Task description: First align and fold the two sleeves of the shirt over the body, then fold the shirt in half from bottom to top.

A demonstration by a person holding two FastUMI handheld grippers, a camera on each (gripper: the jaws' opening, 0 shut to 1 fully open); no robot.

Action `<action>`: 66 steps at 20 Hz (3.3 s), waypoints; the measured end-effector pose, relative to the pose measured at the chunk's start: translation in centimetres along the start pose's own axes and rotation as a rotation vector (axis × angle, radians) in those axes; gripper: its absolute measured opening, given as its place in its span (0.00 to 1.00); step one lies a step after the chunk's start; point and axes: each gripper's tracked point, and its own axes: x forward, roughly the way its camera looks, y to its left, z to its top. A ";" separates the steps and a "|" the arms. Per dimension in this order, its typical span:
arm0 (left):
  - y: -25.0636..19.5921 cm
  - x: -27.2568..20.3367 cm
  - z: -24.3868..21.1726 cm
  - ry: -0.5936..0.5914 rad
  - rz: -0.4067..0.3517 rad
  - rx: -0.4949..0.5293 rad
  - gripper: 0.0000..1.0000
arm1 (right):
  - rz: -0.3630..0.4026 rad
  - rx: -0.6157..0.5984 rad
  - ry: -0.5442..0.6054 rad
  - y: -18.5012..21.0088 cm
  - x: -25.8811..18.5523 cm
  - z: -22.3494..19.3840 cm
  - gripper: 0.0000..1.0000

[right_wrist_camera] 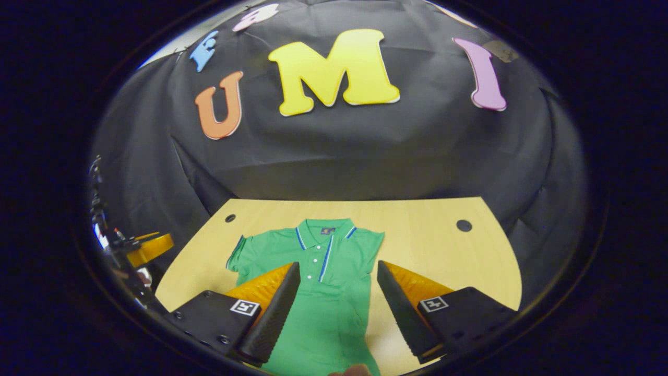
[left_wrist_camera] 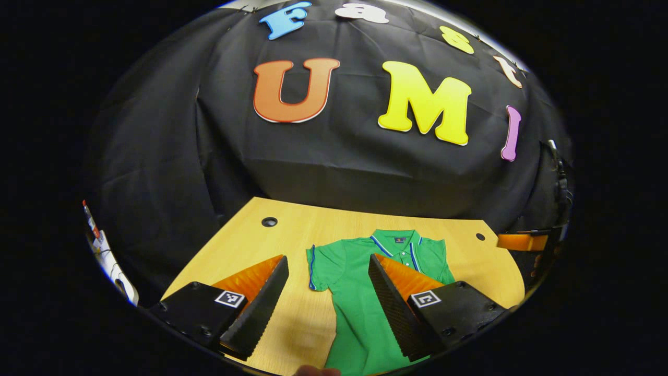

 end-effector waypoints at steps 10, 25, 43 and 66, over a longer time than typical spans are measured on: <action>2.9 13.4 -7.7 0.360 -0.109 -0.073 0.99 | -0.017 -0.154 0.007 -2.4 -5.3 -3.3 0.95; 4.3 21.2 -12.7 0.628 -0.080 0.021 0.65 | -0.058 -0.026 0.127 -5.6 -4.2 -8.0 0.95; -5.8 19.2 -3.2 0.516 -0.161 0.108 0.04 | -0.088 0.043 0.079 -6.8 -6.8 -9.1 0.95; -9.6 8.9 -4.7 0.336 -0.108 -0.029 0.99 | -0.053 0.000 0.082 -4.7 -9.1 -11.4 0.89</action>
